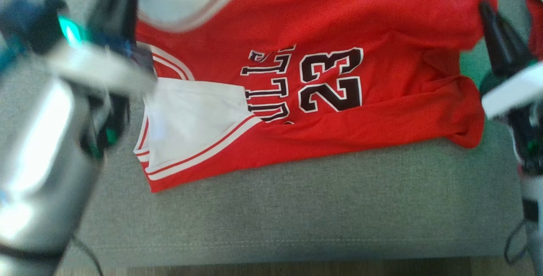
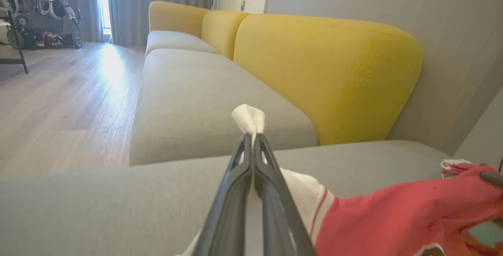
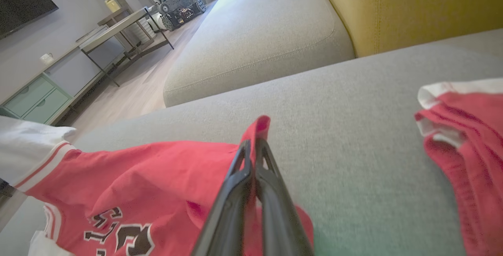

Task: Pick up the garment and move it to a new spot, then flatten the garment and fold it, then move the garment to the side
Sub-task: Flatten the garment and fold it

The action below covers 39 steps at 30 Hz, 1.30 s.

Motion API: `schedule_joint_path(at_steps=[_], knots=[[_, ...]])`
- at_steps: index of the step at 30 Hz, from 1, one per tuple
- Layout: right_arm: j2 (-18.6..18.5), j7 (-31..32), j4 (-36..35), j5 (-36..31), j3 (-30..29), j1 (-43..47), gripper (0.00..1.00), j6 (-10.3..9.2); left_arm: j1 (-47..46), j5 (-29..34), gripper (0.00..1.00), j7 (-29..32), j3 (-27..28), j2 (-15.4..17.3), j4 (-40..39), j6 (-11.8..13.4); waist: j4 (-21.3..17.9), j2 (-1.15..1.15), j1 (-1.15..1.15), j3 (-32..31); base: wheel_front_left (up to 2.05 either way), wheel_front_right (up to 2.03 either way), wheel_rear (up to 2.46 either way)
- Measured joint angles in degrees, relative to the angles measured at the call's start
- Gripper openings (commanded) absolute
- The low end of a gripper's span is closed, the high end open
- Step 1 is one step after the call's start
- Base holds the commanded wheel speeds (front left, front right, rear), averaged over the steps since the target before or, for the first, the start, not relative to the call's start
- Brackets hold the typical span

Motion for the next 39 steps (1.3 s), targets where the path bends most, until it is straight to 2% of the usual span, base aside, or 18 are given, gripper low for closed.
schedule_joint_path(at_steps=[8, 12, 13, 14, 15, 17, 18, 19, 20, 21, 22, 25, 31, 34, 39], knots=[[-0.48, -0.10, -2.57, 1.56, -1.40, 8.92, 0.00, 0.00, 21.39, -0.29, 0.00, 0.56, 0.01, 3.41, -16.59, 7.73, 1.09, 0.00, 0.00, -1.86, 0.00, 0.00, 0.00], [-0.97, -1.66, -3.34, -0.82, -0.71, 11.24, 0.00, 0.00, 27.88, -2.92, 0.00, 1.14, -0.33, 3.38, -19.01, 9.27, 1.42, 0.00, 0.00, -2.01, 0.00, 0.00, 0.00], [-0.97, -2.27, -3.37, -1.41, -0.67, 11.65, 0.03, 0.00, 29.00, -3.52, 0.00, 1.40, -0.35, 3.38, -19.05, 9.50, 1.47, 0.00, 0.00, -1.99, 0.00, 0.00, 0.00], [-0.97, -2.92, -3.48, -1.89, -0.66, 12.18, 0.10, 0.00, 29.86, -4.03, 0.00, 1.46, -0.36, 3.24, -18.96, 9.80, 1.55, 0.00, 0.00, -1.97, 0.00, 0.00, 0.00], [-0.96, -3.38, -3.43, -2.54, -0.51, 12.64, 0.21, 0.00, 30.57, -4.77, 0.00, 1.46, -0.37, 3.08, -18.69, 9.80, 1.54, 0.00, 0.00, -1.95, 0.00, 0.00, 0.00], [-0.77, -4.52, -3.23, -3.79, -0.34, 13.55, 0.58, 0.00, 31.23, -5.83, 0.00, 1.46, -0.48, 2.49, -17.16, 9.69, 1.55, 0.00, 0.00, -1.95, 0.00, 0.00, 0.00], [-0.46, -4.87, -2.85, -4.15, -0.34, 13.98, 1.00, 0.00, 31.25, -6.58, 0.00, 1.46, -0.53, 1.94, -16.13, 9.58, 1.55, 0.00, 0.00, -1.97, 0.00, 0.00, 0.00], [-0.13, -5.36, -2.64, -4.53, -0.16, 14.56, 1.00, 0.00, 31.24, -7.11, 0.00, 1.46, -0.58, 1.37, -15.00, 9.10, 1.54, 0.00, 0.00, -2.03, 0.00, 0.00, 0.00], [0.26, -5.90, -2.37, -4.78, 0.03, 15.07, 1.00, 0.00, 31.24, -7.53, 0.35, 1.46, -0.78, 0.96, -13.72, 8.80, 1.51, 0.00, 0.00, -2.15, 0.00, 0.00, 0.00], [0.63, -6.59, -2.20, -5.30, 0.05, 15.66, 1.00, 0.00, 31.24, -8.05, 0.89, 1.46, -0.83, 0.44, -12.45, 8.55, 1.47, 0.00, 0.00, -2.30, 0.00, 0.00, 0.00], [1.05, -7.30, -2.08, -5.84, 0.00, 16.22, 1.00, 0.00, 31.24, -8.34, 1.00, 1.45, -0.76, -0.08, -11.23, 8.14, 1.43, 0.00, 0.00, -2.47, 0.00, 0.00, 0.00], [2.41, -9.64, -1.99, -8.06, 0.11, 17.89, 1.00, 0.00, 31.25, -8.35, 1.00, 0.89, -0.34, -1.29, -8.44, 7.66, 1.19, 0.00, 0.00, -3.26, 0.00, 0.00, 0.00], [5.59, -15.05, -4.67, -12.48, 0.35, 20.25, 1.00, 0.00, 31.26, -3.86, 1.00, 0.37, 3.15, -3.83, -7.24, 8.26, 0.35, 0.00, 0.00, -4.68, 0.00, 0.00, 0.00], [7.31, -18.12, -7.03, -16.27, -0.27, 20.54, 1.00, 0.00, 31.26, 1.76, 1.00, 0.36, 7.86, -5.90, -9.37, 9.26, -0.20, 0.00, 0.00, -5.61, 0.00, 0.00, 0.00], [9.45, -20.78, -9.73, -21.82, -0.56, 20.53, 1.00, 0.00, 32.78, 9.50, 1.00, 0.11, 13.72, -9.38, -12.40, 9.21, -0.99, 0.00, 0.00, -7.72, 0.00, 0.00, 0.00]])
